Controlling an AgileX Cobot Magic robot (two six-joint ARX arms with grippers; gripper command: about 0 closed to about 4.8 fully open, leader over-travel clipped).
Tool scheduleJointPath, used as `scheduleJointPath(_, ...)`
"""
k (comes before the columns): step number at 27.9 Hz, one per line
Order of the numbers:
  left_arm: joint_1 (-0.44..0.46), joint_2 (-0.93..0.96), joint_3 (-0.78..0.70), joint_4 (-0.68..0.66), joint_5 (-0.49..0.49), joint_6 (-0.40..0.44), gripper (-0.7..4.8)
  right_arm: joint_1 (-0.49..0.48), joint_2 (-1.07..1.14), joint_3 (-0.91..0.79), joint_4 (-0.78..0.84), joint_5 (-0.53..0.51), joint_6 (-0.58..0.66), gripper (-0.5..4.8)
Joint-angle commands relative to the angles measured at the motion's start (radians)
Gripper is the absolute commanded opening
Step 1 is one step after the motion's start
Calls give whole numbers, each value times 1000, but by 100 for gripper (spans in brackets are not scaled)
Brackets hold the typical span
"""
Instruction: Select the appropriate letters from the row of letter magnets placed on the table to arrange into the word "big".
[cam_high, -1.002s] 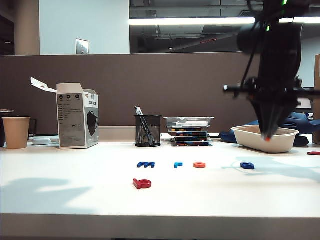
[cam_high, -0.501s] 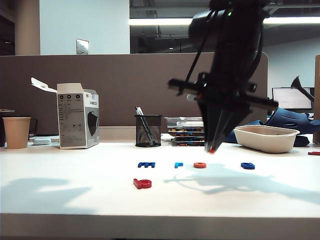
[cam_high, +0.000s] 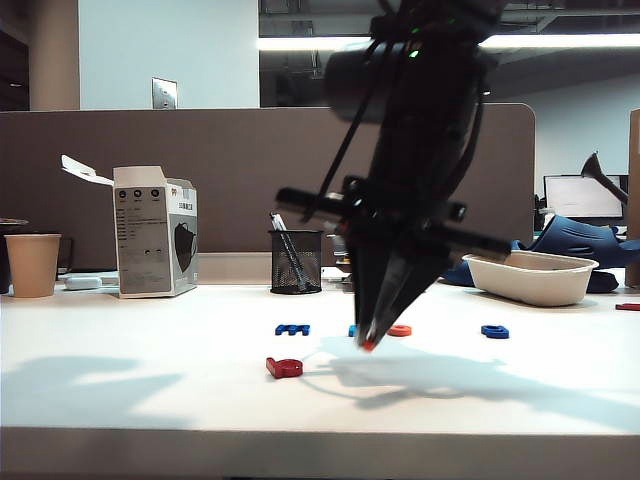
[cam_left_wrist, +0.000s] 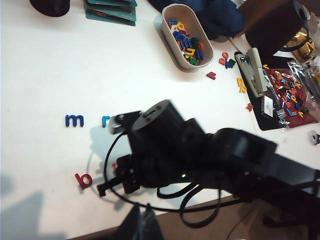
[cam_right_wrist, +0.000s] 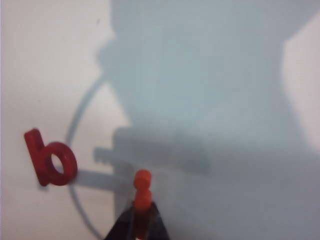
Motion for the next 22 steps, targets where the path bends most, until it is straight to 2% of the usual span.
scheduleJointPath(1, 0, -3, 2, 6, -3, -3, -5, 11, 29, 2, 9, -9, 6, -8)
scheduleJointPath(5, 0, -3, 2, 6, -3, -3, -5, 16, 72, 2, 2, -9, 6, -5)
scheduleJointPath(9, 0, -3, 2, 6, -3, -3, -5, 17, 71, 3, -1, -10, 6, 63)
scheduleJointPath(14, 0, -3, 2, 6, -3, -3, -5, 17, 71, 5, -4, -14, 6, 68)
scheduleJointPath(19, 0, -3, 2, 6, -3, -3, -5, 19, 69, 6, -5, -14, 6, 108)
scheduleJointPath(22, 0, -3, 2, 6, -3, -3, -5, 19, 69, 23, -28, -17, 5, 109)
